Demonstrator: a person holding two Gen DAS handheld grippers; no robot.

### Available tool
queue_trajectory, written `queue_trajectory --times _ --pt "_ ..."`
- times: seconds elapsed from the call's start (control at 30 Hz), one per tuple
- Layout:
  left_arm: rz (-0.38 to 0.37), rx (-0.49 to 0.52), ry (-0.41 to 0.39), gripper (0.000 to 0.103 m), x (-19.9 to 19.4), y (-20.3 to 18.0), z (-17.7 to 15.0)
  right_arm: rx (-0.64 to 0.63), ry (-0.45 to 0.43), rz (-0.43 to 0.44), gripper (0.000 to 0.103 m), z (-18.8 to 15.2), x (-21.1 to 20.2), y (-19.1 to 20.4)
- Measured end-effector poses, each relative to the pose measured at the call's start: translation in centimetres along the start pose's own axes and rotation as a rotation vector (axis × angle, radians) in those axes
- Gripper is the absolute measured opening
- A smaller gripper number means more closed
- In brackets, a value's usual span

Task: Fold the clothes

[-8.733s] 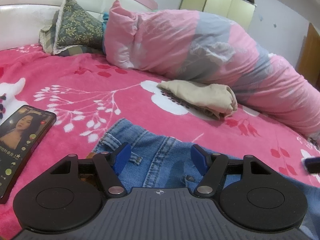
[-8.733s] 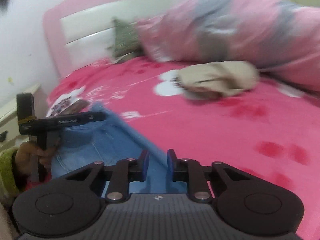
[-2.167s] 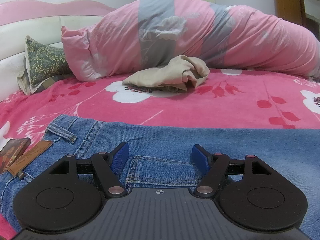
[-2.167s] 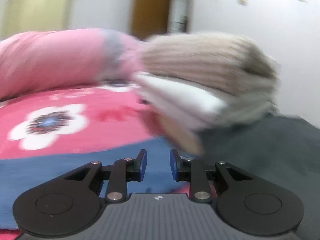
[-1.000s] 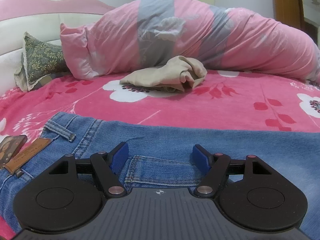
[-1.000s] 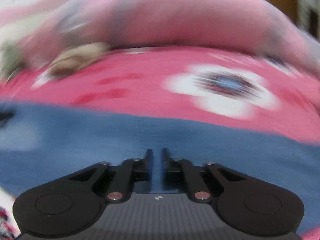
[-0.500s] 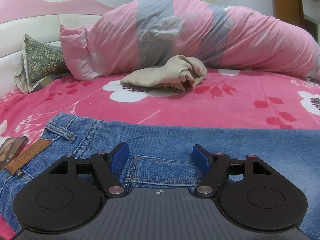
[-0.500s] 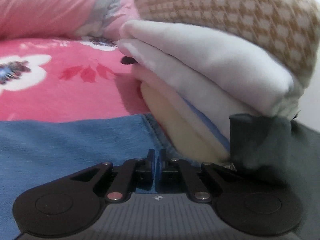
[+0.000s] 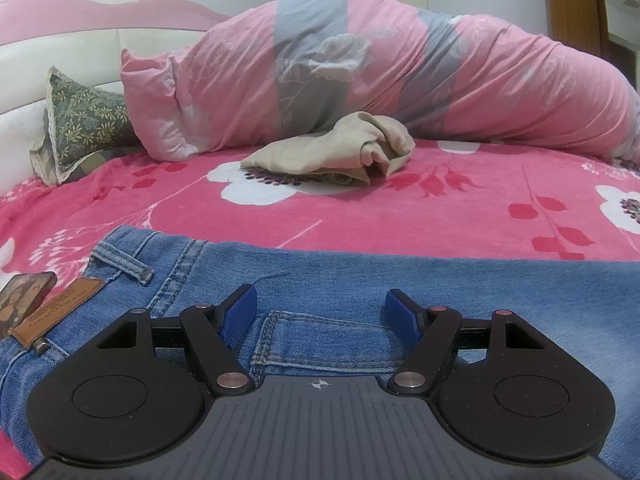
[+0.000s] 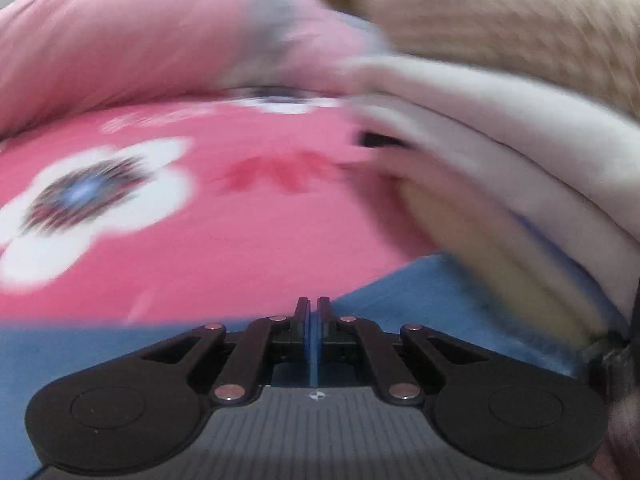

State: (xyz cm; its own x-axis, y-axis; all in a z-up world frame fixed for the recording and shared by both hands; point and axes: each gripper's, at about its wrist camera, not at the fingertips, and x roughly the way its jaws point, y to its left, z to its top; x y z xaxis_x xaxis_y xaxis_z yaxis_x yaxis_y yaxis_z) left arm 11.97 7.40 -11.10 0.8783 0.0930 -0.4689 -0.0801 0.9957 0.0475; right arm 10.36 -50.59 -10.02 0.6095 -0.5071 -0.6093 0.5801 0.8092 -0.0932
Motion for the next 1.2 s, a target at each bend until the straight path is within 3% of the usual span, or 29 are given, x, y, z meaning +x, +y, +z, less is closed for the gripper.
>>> queue_trajectory --times 0.1,0.17,0.27,0.33,0.4,0.47,0.5,0.6,0.67,0.7,0.77,0.83,0.9,1.0,1.07,1.2 --pt "-0.003 -0.003 -0.001 0.072 0.0 0.0 0.0 0.062 -0.051 -0.091 0.002 0.9 -1.6 -1.3" --pt "-0.003 -0.004 -0.002 0.072 0.0 0.1 -0.1 0.067 -0.070 -0.002 0.002 0.3 -4.5 -1.6" --pt "-0.001 -0.003 -0.003 0.072 0.0 0.0 -0.1 -0.035 -0.066 0.087 0.002 -1.0 -7.0 -1.0" --pt "-0.001 -0.002 -0.002 0.072 0.0 0.0 -0.1 -0.055 -0.011 -0.007 0.003 -1.6 -5.4 -1.9" --pt "-0.002 -0.003 -0.001 0.072 0.0 0.0 -0.1 -0.002 0.048 -0.188 0.000 -1.9 -2.3 -4.0" --pt "-0.003 -0.004 0.000 0.072 -0.1 0.1 0.0 0.033 0.011 -0.201 0.003 -2.0 -3.9 -4.5" --pt "-0.003 -0.003 0.000 0.072 -0.1 0.1 0.0 0.034 -0.012 -0.182 0.003 -1.9 -5.3 -4.1" --pt "-0.002 -0.003 -0.001 0.072 0.0 0.1 0.1 -0.063 -0.113 -0.012 0.003 -2.5 -11.1 -0.5" --pt "-0.003 -0.004 -0.002 0.072 0.0 0.1 0.0 -0.144 -0.179 0.149 0.006 -3.3 -15.6 2.3" --pt "-0.005 -0.006 -0.003 0.072 0.0 0.2 0.0 -0.180 -0.204 0.231 0.012 -3.8 -17.4 3.9" --pt "-0.009 -0.012 -0.006 0.072 -0.1 0.3 -0.1 -0.229 -0.227 0.390 0.018 -4.8 -19.5 7.3" --pt "-0.015 -0.021 -0.008 0.072 -0.1 0.4 -0.1 -0.247 -0.188 0.495 0.019 -5.8 -19.0 10.6" --pt "-0.022 -0.029 -0.010 0.072 -0.1 0.6 -0.1 -0.266 -0.112 0.511 0.019 -7.7 -17.2 13.3" --pt "-0.035 -0.043 -0.016 0.072 -0.2 0.8 -0.2 -0.256 -0.082 0.477 0.019 -9.5 -15.1 14.9" --pt "-0.045 -0.056 -0.021 0.072 -0.3 1.0 -0.2 -0.231 -0.077 0.465 0.019 -8.9 -15.9 14.9" --pt "-0.054 -0.064 -0.025 0.073 -0.4 1.1 -0.3 -0.208 -0.076 0.481 0.020 -8.7 -13.9 15.1"
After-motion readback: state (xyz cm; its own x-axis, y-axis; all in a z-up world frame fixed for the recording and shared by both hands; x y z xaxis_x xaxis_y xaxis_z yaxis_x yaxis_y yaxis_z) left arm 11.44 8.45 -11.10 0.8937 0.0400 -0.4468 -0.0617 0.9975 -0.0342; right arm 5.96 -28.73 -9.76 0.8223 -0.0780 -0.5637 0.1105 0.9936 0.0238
